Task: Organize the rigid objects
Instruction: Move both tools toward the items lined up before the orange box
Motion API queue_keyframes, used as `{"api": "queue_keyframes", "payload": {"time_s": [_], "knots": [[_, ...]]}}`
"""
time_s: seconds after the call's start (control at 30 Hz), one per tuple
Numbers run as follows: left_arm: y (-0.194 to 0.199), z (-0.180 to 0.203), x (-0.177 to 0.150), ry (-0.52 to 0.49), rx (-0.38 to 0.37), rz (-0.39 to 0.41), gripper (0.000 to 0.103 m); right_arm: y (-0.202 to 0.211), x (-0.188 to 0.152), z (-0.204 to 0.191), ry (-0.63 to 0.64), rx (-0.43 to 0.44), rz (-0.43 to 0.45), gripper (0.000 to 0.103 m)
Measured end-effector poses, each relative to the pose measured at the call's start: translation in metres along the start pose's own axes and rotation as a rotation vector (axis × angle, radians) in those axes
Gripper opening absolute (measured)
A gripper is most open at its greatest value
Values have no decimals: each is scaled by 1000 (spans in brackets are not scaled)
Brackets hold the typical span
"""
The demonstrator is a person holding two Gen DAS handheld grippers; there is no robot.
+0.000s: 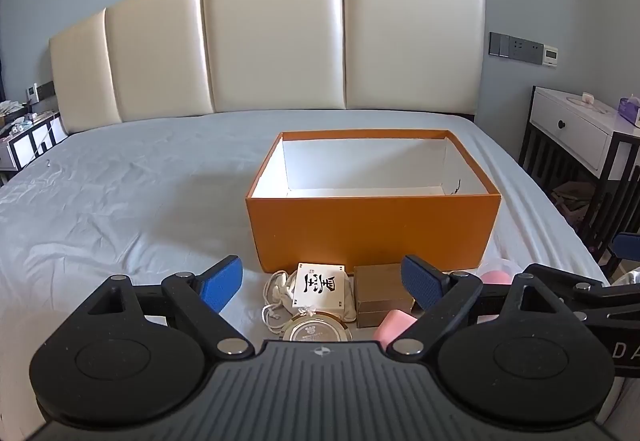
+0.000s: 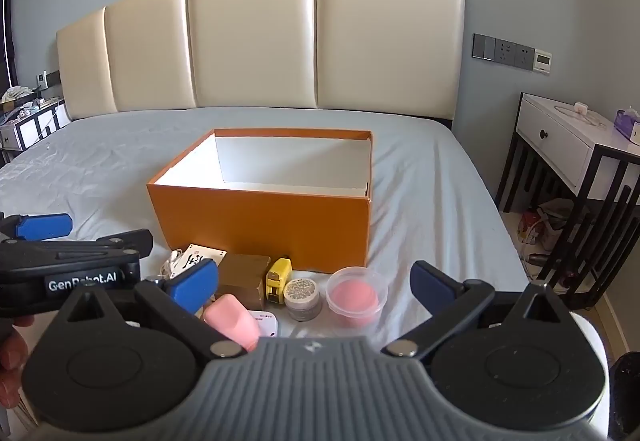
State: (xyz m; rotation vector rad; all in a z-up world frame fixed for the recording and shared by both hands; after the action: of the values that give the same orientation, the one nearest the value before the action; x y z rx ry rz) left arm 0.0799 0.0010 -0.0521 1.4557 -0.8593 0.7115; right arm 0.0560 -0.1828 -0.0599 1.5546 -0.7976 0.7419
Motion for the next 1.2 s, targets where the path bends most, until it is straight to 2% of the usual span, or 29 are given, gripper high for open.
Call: {"api": "queue_keyframes", "payload": {"time_s": [1.2], "knots": [[-4, -8, -5, 32, -4, -32, 103, -10, -11, -1, 18, -44, -63, 100]]}}
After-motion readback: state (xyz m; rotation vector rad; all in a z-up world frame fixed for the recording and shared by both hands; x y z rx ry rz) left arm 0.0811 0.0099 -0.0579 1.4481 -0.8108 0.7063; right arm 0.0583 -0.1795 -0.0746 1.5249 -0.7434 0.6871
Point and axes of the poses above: each gripper's, at about its wrist camera, not at the fingertips, and y roughly against the way its jaws point, z to its right, x to its top, the point moved 9 cm from there along -y, roughly the way its jaws point, and after that the axes turned 1 degree about -y, right-handed, at the moved point
